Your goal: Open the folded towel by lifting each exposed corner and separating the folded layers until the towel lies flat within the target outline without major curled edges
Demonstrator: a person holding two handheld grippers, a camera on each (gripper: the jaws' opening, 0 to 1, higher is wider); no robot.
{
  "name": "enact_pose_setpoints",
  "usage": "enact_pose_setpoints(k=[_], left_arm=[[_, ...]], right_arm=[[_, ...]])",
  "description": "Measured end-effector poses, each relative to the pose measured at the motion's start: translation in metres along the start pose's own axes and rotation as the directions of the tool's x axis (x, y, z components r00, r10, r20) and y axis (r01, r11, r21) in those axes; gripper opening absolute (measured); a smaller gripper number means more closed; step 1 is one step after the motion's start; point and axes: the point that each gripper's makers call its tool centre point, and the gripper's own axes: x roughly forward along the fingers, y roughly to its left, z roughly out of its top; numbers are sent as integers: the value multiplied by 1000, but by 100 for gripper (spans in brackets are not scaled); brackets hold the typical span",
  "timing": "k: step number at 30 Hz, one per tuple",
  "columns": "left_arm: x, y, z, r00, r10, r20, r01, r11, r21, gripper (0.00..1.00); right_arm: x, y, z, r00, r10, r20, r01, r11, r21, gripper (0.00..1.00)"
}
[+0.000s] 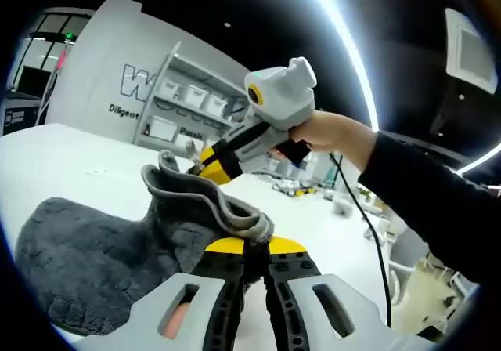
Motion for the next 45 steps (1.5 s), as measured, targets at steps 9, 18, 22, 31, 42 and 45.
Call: enact_pose_setpoints(k=[9,18,22,31,42,45], left_arm=[[1,-2,-4,1000,3,-10,-2,1000,6,6],[8,-2,-7,1000,6,-17,-6,1000,-2,6],[12,-6,-12,1000,9,-19,-9,1000,-7,6],[19,-9,-20,999,18,-30,-18,1000,17,6],[24,-13,-36,998,17,-68,-17,1000,2,7],[28,-14,-41,996,14,-83,-17,999,-34,7]], right_arm=[[0,4,-7,1000,-5,-6,5,1000,8,4],[1,2,-18,1000,-16,-15,16,1000,12,4],[2,-1,-24,999,-24,-22,24,1000,-4,4],[-3,-2,-38,999,-39,-21,39,999,17,6],[0,8,-64,998,-36,-60,38,999,35,8],[3,10,-71,997,-40,-72,42,998,36,8]])
